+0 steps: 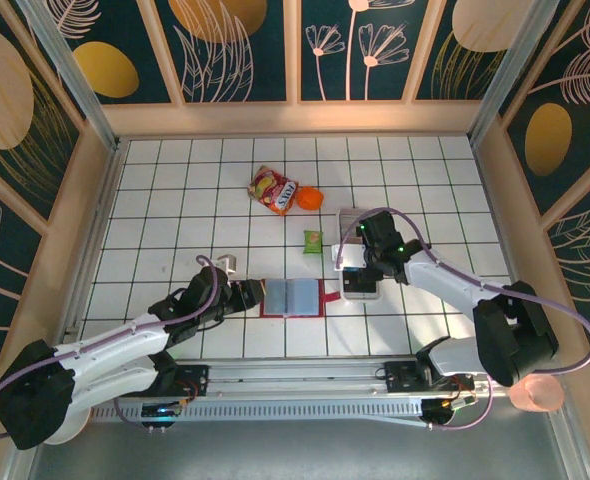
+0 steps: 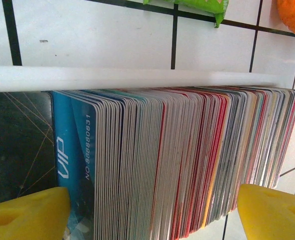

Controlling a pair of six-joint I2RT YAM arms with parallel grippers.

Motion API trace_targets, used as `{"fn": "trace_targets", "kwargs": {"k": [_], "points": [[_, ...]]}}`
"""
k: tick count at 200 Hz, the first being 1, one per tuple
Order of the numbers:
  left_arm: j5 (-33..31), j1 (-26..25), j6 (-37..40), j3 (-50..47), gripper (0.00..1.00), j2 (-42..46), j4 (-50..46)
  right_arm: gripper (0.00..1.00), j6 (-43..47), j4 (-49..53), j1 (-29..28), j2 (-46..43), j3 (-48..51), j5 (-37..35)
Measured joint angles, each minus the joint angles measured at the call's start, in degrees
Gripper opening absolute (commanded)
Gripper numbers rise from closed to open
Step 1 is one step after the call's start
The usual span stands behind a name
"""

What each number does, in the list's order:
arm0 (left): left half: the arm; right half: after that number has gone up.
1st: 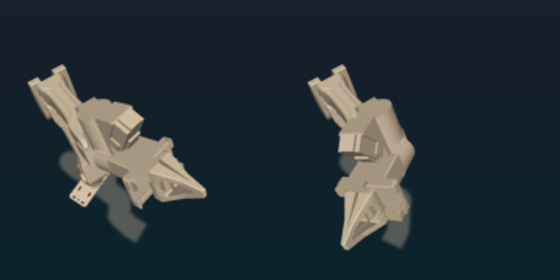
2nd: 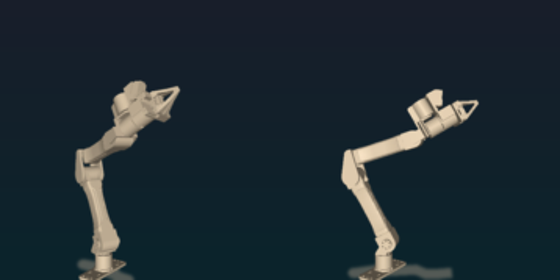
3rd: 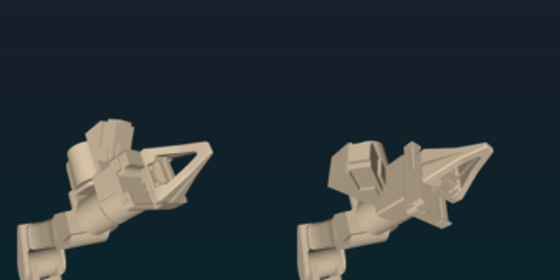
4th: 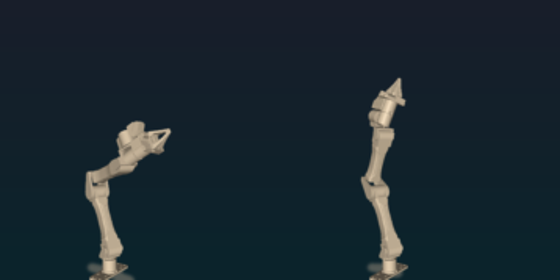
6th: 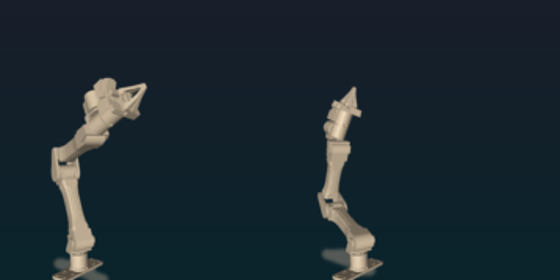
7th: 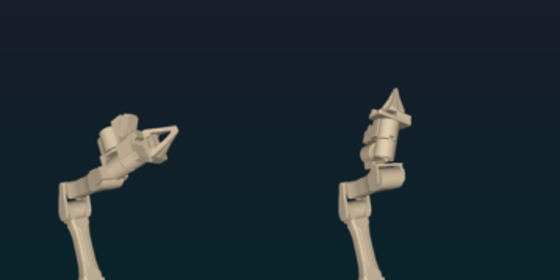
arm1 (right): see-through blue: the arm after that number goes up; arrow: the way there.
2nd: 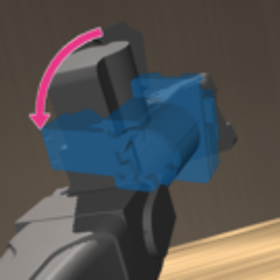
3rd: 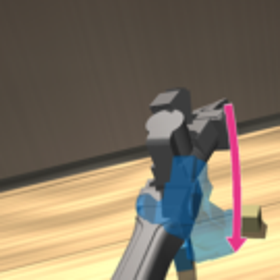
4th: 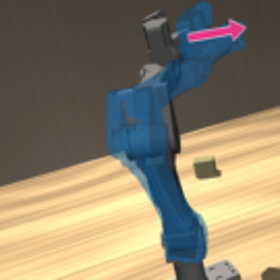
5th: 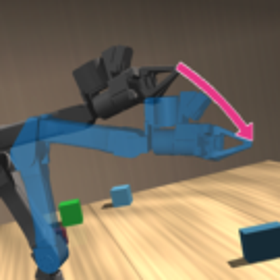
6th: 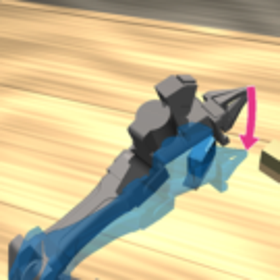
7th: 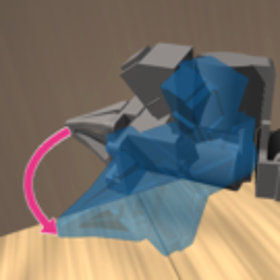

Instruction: Put the credit cards into the card holder

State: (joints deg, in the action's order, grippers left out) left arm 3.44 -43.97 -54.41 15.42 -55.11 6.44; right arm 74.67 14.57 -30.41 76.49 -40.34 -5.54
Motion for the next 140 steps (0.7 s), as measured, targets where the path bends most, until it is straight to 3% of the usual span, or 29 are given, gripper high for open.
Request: {"fn": "trace_targets", "kwargs": {"k": [45,107,140], "points": [[0.0,0.0,0.0,0.0,0.53,0.0,0.0,0.84,0.1,-0.7,-1.5,1.9,0.0,-1.1],[0.0,0.0,-0.1,-0.7,0.49,1.0,0.0,0.59,0.3,-0.4,-1.9,2.1,0.0,-1.6],[0.0,0.0,-0.1,-0.9,0.46,1.0,0.0,0.52,0.3,-0.3,-1.9,0.6,0.0,-1.9]]}}
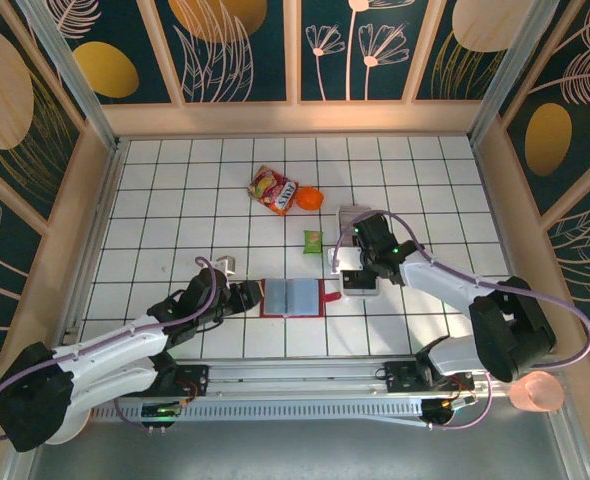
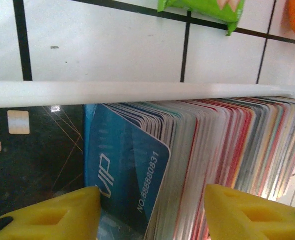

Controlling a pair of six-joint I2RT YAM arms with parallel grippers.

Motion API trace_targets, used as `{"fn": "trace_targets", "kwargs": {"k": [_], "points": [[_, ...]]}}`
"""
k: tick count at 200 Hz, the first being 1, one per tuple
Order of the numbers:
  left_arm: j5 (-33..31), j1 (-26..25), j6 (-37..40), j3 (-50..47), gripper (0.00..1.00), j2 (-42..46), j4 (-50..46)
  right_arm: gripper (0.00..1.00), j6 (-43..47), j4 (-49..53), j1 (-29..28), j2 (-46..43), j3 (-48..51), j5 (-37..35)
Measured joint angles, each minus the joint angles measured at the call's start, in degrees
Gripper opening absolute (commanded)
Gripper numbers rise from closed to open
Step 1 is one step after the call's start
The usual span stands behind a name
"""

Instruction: Put the credit cards into the card holder

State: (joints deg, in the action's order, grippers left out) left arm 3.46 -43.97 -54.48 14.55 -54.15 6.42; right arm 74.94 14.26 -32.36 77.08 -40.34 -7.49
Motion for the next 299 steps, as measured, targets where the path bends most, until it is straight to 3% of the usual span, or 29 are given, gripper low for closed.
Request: {"fn": "trace_targets", "kwargs": {"k": [29,101,201,234,267,299], "points": [[0.1,0.0,0.0,0.0,0.44,-0.2,0.0,0.48,0.1,0.1,0.0,-1.3,0.0,0.0],[0.5,0.0,0.0,0.0,0.41,-0.7,0.0,0.22,1.0,0.2,0.0,-2.7,1.2,0.0],[0.6,0.0,0.0,0.0,0.40,-0.7,0.1,0.00,1.0,6.4,-0.2,-7.0,1.0,1.4],[0.6,0.0,0.0,0.0,0.40,-0.7,0.1,0.00,-0.5,13.1,-1.0,-9.5,-1.8,3.8],[0.4,0.0,0.0,0.0,0.39,-0.7,-0.3,0.00,-6.2,18.6,-4.2,-14.4,-6.9,4.7],[0.1,0.0,0.1,0.0,0.39,-0.6,-0.3,0.00,-25.2,17.4,-8.9,-19.7,-12.3,7.3]]}}
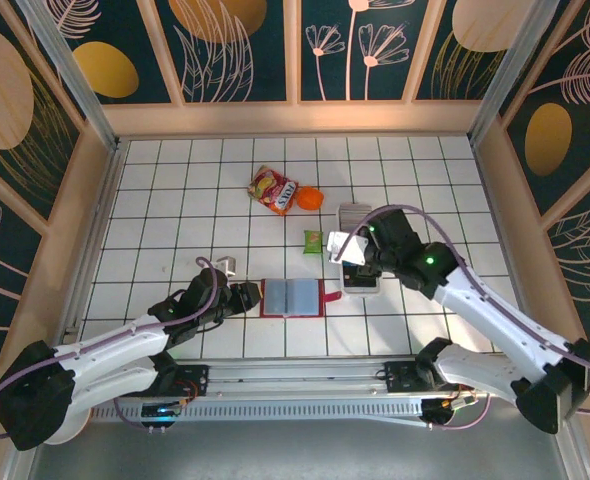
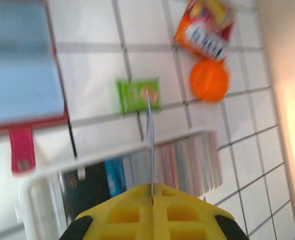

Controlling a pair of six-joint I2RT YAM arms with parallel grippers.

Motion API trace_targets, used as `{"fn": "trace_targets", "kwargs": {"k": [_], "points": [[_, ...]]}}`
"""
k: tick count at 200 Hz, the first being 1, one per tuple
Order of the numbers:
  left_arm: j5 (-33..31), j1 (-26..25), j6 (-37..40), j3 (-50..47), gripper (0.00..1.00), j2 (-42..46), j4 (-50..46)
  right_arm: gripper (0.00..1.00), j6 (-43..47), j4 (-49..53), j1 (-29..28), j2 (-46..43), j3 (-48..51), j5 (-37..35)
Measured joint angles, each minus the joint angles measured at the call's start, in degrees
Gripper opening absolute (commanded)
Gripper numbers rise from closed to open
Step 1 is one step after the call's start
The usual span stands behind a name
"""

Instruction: Put the credit cards into the card holder

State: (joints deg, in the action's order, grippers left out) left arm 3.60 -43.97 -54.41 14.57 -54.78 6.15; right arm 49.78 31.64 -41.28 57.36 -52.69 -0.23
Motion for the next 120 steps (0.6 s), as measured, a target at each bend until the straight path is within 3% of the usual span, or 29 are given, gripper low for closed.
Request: {"fn": "trace_targets", "kwargs": {"k": [36,66,86,120], "points": [[0.1,0.0,0.2,0.0,0.38,-0.7,0.1,0.00,-43.1,-11.4,-3.5,-4.4,1.8,1.0],[1.0,0.0,0.4,0.1,0.37,-2.7,0.3,0.00,-74.7,-20.9,-4.3,0.2,10.3,8.0],[2.3,0.0,0.9,0.7,0.33,-5.2,1.0,0.00,-88.2,-26.0,-7.0,6.4,16.7,11.1],[3.8,0.0,1.7,1.9,0.23,-9.0,1.7,0.00,-99.4,-30.1,-10.3,14.1,19.1,13.3]]}}
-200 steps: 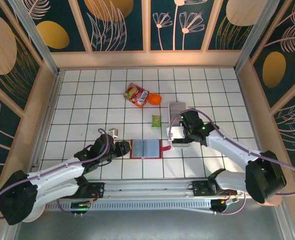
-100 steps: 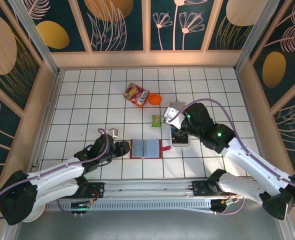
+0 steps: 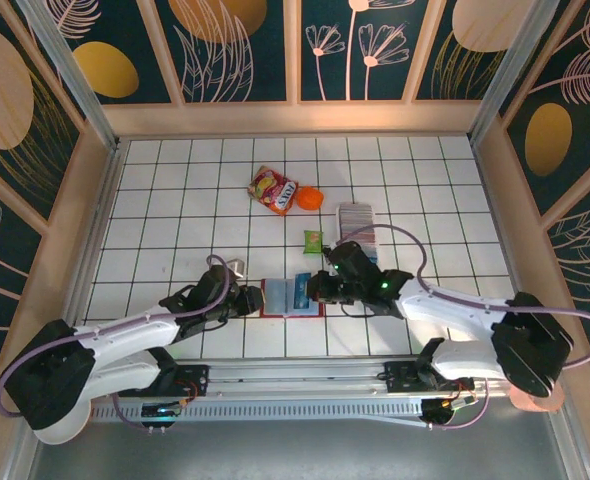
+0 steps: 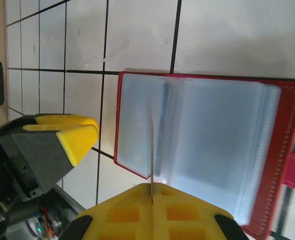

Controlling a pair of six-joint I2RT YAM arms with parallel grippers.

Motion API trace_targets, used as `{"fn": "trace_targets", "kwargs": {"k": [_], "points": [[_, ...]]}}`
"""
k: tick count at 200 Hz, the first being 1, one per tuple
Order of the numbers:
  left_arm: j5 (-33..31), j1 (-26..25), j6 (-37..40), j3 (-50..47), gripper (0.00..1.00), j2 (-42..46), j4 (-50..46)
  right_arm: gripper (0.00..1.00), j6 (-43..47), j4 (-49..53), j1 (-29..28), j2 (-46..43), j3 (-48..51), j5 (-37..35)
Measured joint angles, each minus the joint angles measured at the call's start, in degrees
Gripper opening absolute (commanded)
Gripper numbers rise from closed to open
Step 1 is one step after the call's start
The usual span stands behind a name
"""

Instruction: Put the credit cards into the card holder

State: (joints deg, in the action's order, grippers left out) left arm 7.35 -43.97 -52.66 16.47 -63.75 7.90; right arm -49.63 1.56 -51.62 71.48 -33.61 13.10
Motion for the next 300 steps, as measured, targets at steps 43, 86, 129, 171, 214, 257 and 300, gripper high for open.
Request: {"fn": "trace_targets", "kwargs": {"k": [43,86,129,171,214,257,300], "points": [[0.4,0.0,0.1,0.0,0.22,-1.6,0.5,0.00,-5.2,-7.4,0.0,8.1,0.0,1.6],[0.4,0.0,0.2,0.0,0.21,-2.4,0.5,0.00,-5.2,-7.7,0.0,11.0,-0.1,1.6],[0.7,0.0,0.2,0.0,0.19,-3.1,0.7,0.00,-5.2,-8.3,0.1,11.1,-0.1,1.6],[1.2,0.0,0.2,0.0,0.17,-4.0,1.1,0.00,-5.9,-10.4,0.1,11.9,-0.1,1.8],[1.2,0.0,0.2,0.0,0.14,-4.8,1.4,0.00,-7.2,-12.9,0.1,12.5,0.3,2.3],[1.2,0.0,0.2,0.0,0.12,-5.0,1.9,0.00,-8.3,-13.4,0.1,13.8,0.7,3.4],[1.2,0.0,0.2,0.0,0.10,-5.0,2.2,0.00,-9.4,-13.8,0.1,14.7,0.7,4.0]]}}
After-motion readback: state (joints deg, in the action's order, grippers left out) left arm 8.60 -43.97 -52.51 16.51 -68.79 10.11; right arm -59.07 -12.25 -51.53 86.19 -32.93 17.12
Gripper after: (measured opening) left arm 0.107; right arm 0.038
